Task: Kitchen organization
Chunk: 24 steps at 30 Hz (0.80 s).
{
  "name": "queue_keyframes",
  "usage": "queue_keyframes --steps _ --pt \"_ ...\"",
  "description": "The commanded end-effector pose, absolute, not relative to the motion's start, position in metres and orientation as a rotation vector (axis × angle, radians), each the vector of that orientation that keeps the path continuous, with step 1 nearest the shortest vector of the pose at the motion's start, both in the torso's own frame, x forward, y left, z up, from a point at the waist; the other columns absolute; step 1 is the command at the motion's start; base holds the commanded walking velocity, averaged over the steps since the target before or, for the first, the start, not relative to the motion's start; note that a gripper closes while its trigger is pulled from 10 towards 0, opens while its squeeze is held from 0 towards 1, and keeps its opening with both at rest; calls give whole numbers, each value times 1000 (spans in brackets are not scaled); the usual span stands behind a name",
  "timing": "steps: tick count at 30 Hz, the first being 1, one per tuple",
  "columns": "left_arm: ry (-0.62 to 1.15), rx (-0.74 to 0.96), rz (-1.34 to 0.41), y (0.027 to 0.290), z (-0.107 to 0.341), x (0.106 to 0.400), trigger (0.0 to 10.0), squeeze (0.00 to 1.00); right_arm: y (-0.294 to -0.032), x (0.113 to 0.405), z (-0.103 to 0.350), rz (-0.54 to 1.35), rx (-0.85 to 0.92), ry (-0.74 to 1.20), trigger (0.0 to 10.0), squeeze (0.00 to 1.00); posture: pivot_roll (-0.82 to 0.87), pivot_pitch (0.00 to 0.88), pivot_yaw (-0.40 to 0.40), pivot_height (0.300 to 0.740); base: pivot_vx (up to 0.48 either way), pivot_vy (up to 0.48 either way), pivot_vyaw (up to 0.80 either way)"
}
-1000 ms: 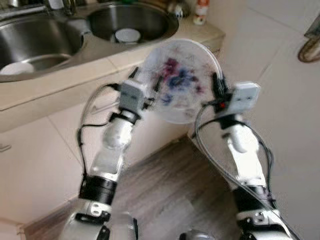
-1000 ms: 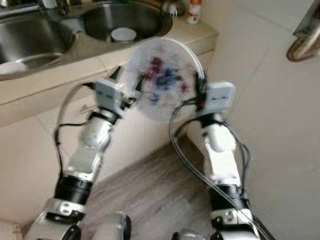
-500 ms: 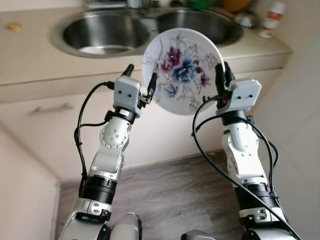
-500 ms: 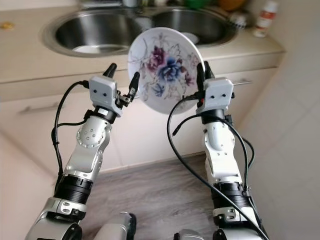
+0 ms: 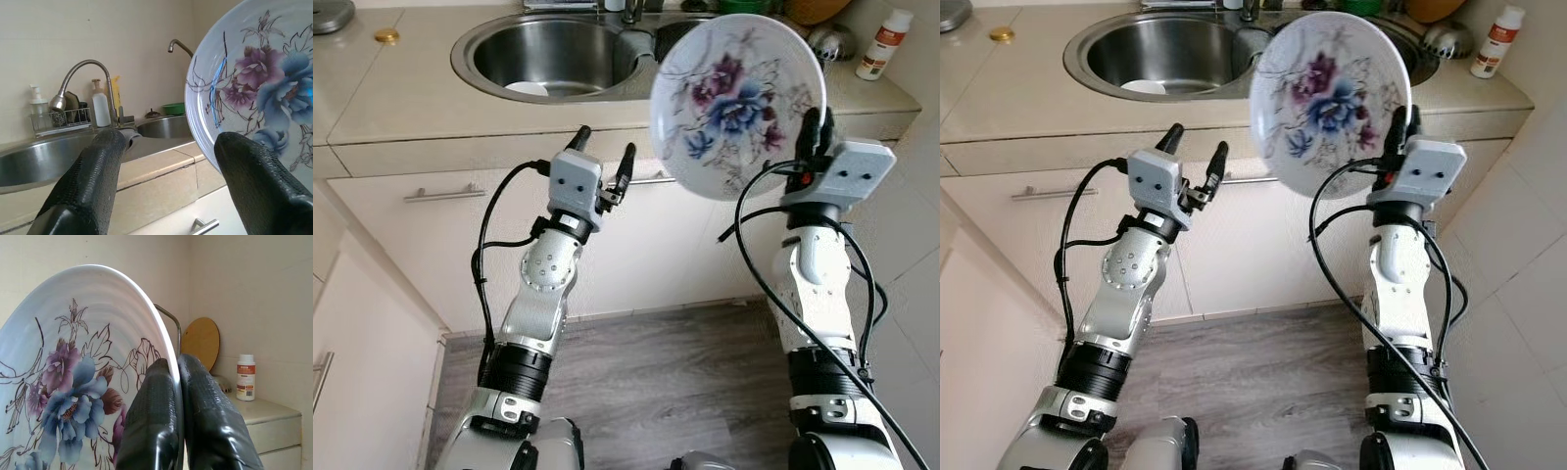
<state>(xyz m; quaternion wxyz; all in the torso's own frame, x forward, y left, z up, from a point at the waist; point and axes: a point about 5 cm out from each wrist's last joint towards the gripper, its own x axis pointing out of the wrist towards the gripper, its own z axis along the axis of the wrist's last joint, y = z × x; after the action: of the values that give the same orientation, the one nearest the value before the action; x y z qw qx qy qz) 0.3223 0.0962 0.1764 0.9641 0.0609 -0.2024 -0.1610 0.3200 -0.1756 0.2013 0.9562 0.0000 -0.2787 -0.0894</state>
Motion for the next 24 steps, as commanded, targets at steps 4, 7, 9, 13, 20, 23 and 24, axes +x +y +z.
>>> queue_keyframes --steps 4,7,9,13,20,23,24 --pt "-441 122 -338 95 183 322 10000 0 -174 316 222 -187 -19 -672 10000 0 28 0 -80 740 426 0 0" --pt "-442 124 -338 95 183 322 10000 0 -174 316 222 -191 -23 -673 10000 0 28 0 -80 740 454 0 0" --pt "-442 125 -338 95 183 322 10000 0 -174 316 222 -192 -24 -674 10000 0 28 0 -80 740 458 0 0" --pt "-444 125 -337 95 183 323 10000 0 -174 316 222 -194 -41 -675 10000 0 28 0 -81 740 458 0 0" --pt "-446 123 -337 94 183 323 10000 0 -171 316 224 -177 -64 -683 10000 0 28 0 -82 740 458 0 0" --pt "-446 122 -338 94 183 323 10000 0 -171 316 225 -178 -65 -688 10000 0 27 0 -82 740 458 0 0" --pt "-446 122 -339 94 183 323 10000 0 -171 316 226 -177 -68 -689 10000 0 27 0 -82 740 458 0 0"
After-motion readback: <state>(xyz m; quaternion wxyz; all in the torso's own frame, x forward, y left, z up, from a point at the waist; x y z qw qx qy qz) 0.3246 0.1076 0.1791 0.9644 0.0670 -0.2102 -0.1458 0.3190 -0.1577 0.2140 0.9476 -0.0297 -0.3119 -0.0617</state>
